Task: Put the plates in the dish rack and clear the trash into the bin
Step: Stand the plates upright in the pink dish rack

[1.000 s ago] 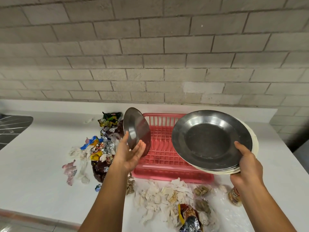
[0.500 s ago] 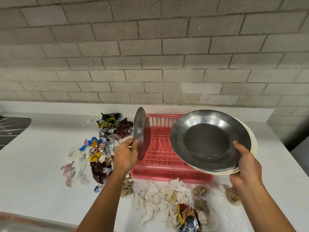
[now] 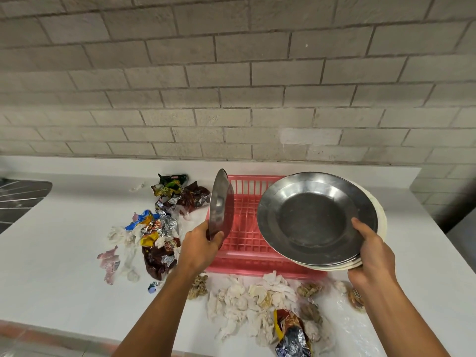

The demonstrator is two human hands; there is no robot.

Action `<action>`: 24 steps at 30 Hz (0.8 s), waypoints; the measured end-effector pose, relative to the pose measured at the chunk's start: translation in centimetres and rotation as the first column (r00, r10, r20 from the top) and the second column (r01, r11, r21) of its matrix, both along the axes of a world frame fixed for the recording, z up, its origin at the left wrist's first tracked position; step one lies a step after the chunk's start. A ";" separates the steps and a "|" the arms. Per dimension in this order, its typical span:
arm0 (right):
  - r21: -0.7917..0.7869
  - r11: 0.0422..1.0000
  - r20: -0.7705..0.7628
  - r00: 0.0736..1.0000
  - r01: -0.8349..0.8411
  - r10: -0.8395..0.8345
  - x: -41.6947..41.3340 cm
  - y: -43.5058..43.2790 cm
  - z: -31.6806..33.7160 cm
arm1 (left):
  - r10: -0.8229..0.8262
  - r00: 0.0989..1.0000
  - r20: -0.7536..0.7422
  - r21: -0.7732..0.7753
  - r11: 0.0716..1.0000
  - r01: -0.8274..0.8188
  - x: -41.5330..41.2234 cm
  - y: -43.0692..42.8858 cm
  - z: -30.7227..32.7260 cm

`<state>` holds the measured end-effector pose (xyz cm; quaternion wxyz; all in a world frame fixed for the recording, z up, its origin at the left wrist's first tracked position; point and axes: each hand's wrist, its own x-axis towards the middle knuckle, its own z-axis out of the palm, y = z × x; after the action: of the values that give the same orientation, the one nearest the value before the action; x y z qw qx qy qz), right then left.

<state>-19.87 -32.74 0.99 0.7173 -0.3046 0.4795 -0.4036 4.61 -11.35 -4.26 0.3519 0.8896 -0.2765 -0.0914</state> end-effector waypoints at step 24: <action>0.078 0.986 0.000 0.989 -0.146 0.146 -0.7 2.1 0.4 | -0.764 0.551 0.336 0.370 0.645 0.669 -9.6 -1.3 10.4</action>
<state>-20.58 -30.62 1.42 0.7548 -0.3121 0.4733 -0.3300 -4.97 -12.69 6.15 0.1157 0.7221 -0.6809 -0.0394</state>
